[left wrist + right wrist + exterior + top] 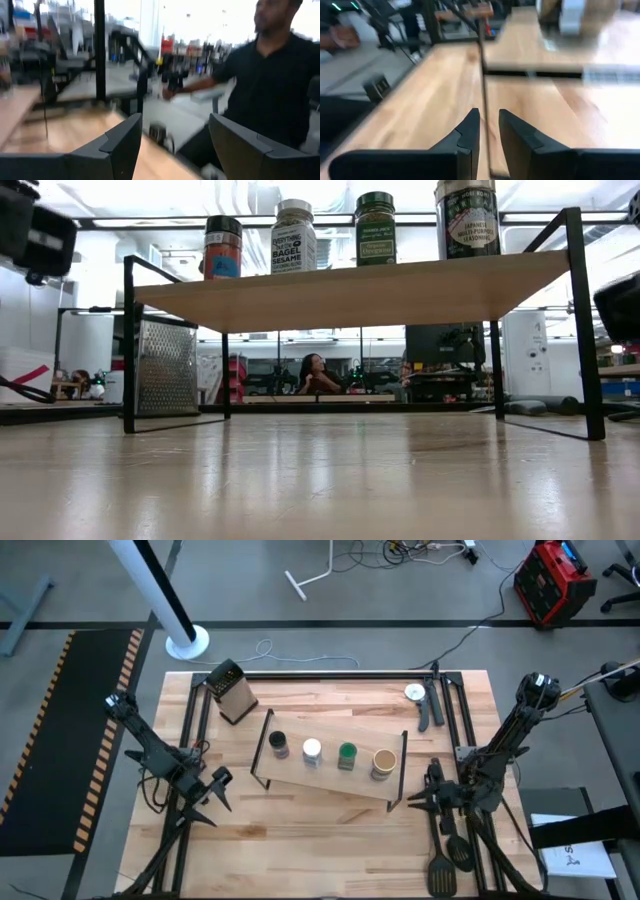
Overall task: Shelf spices
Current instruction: Return to Home Position
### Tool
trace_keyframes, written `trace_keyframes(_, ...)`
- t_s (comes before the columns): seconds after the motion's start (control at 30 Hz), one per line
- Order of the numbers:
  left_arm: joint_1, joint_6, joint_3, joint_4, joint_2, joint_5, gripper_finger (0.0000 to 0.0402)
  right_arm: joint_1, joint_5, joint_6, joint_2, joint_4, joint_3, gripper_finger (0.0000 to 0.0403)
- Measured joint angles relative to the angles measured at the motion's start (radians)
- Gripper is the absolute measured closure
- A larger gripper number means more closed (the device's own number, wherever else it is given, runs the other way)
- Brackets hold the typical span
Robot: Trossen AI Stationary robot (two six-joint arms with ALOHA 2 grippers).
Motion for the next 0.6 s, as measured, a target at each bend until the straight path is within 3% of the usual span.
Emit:
trace_keyframes(0.2,0.001,-0.052,0.000,-0.144,0.017,-0.009,0.0187,0.000,0.005,0.227,0.010,-0.225,0.000,0.0361)
trace_keyframes(0.6,0.001,-0.109,0.008,-0.144,0.075,-0.011,0.0172,0.000,-0.006,0.250,0.012,-0.242,-0.001,0.0348)
